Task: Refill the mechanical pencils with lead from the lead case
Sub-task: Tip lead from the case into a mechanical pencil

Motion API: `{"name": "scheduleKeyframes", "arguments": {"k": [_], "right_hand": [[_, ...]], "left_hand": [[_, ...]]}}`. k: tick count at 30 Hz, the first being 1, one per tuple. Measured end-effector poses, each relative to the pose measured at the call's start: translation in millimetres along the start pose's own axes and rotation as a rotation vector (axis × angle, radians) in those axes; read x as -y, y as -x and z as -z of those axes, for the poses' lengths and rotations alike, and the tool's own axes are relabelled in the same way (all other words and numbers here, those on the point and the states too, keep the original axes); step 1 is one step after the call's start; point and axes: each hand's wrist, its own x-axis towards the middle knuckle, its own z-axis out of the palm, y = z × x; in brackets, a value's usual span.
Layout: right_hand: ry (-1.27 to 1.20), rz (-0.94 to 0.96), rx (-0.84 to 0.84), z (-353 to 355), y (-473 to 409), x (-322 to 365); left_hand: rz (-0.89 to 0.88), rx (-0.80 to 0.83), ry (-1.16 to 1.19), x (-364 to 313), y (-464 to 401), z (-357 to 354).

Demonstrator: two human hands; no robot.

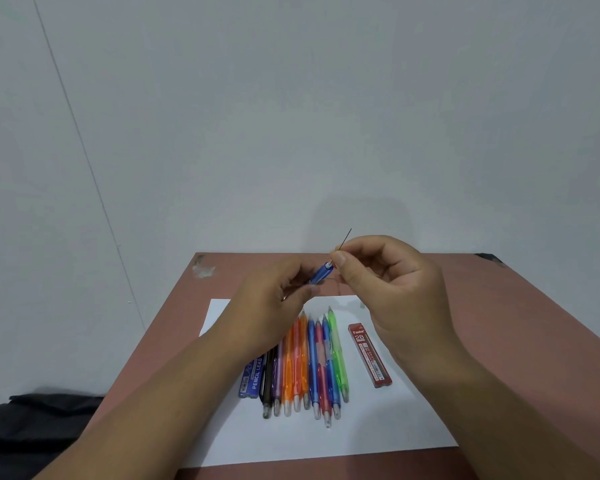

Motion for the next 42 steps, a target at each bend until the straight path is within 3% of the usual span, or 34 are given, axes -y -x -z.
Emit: {"name": "scheduleKeyframes", "arguments": {"k": [42], "right_hand": [[0.053,-0.038,-0.038,3.3,-2.6,-9.2]], "left_hand": [[0.006,0.019,0.015,-3.3,1.3,-1.8]]}}
